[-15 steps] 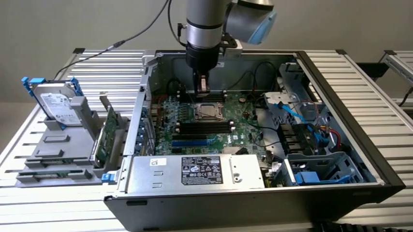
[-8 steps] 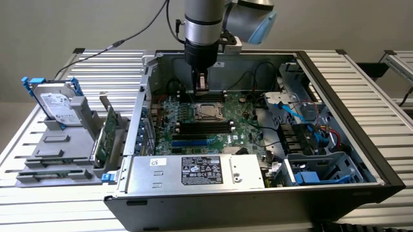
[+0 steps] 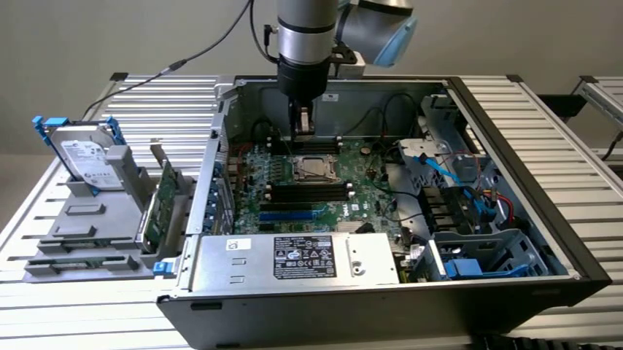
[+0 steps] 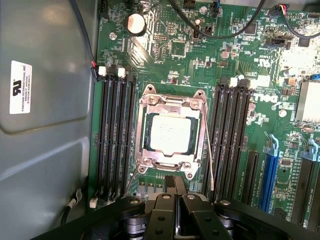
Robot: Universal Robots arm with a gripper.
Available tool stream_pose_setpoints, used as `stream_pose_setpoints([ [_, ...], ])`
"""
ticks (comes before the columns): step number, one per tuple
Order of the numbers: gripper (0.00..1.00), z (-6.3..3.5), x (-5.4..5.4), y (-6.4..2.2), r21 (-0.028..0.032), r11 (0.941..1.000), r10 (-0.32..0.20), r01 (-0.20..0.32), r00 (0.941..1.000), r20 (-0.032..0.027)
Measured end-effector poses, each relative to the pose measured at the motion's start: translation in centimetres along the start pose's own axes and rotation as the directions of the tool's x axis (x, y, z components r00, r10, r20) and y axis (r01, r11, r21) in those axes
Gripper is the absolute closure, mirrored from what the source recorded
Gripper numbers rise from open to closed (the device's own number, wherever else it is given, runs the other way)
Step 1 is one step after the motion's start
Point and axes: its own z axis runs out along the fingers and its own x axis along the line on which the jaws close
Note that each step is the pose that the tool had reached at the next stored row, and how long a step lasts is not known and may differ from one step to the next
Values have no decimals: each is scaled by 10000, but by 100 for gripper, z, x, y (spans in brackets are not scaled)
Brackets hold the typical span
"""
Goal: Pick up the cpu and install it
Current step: 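Close the cpu cover, then install the first cpu locking lever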
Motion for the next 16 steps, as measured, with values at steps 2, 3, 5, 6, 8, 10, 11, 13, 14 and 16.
stream_pose_setpoints([
  [2,89,0,0,0,0,10000,0,0,10000,0],
  [3,89,0,0,0,0,10000,0,0,10000,0],
  [5,89,0,0,0,0,10000,0,0,10000,0],
  [6,89,0,0,0,0,10000,0,0,10000,-1],
  [8,89,0,0,0,0,10000,-1,1,10000,0],
  [10,89,0,0,0,0,10000,0,0,10000,0],
  [11,89,0,0,-2,0,10000,-1,1,10000,0],
  [13,89,1,5,-62,-2,10000,0,0,10000,1],
  [14,89,4,9,-106,-5,10000,-1,1,10000,-3],
  [16,89,8,15,-195,-11,10000,-2,2,10000,-7],
])
